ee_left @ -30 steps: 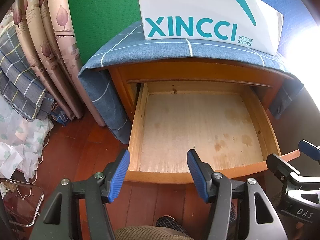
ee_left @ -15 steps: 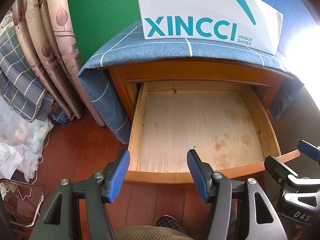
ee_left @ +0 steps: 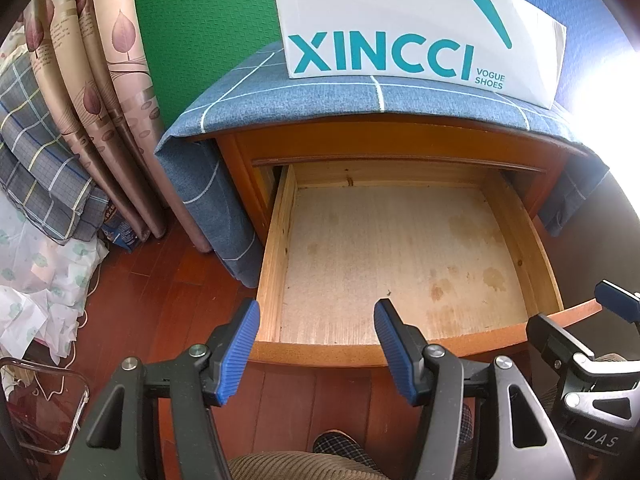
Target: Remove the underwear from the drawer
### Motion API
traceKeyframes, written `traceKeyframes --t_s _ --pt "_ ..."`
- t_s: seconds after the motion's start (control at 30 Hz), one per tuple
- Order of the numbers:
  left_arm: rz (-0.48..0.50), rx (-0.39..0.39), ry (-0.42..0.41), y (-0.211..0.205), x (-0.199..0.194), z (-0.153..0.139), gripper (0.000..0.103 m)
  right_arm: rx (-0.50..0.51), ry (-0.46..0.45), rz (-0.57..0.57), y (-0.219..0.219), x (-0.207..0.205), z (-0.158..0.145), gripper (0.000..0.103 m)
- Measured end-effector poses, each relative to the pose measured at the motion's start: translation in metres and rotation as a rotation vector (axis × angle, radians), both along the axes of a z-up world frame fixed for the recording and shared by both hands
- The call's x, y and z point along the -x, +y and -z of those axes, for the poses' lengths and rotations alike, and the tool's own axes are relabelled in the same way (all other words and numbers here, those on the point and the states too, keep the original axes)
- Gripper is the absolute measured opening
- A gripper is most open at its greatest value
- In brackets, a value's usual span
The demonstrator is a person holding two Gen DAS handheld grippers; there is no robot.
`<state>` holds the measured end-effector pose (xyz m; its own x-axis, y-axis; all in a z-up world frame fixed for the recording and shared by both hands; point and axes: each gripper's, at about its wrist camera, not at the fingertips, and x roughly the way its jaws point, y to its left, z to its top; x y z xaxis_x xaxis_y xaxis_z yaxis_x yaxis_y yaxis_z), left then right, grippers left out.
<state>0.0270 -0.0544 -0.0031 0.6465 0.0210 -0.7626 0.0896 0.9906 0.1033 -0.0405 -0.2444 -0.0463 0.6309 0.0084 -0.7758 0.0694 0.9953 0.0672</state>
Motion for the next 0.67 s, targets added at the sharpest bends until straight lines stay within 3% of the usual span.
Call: traceKeyframes --t_s 0.67 --pt "0.009 0.001 -0.009 -0.0001 0.0009 -0.0017 0.061 0.004 0.001 -0.006 0.0018 0.0013 0.0023 0.098"
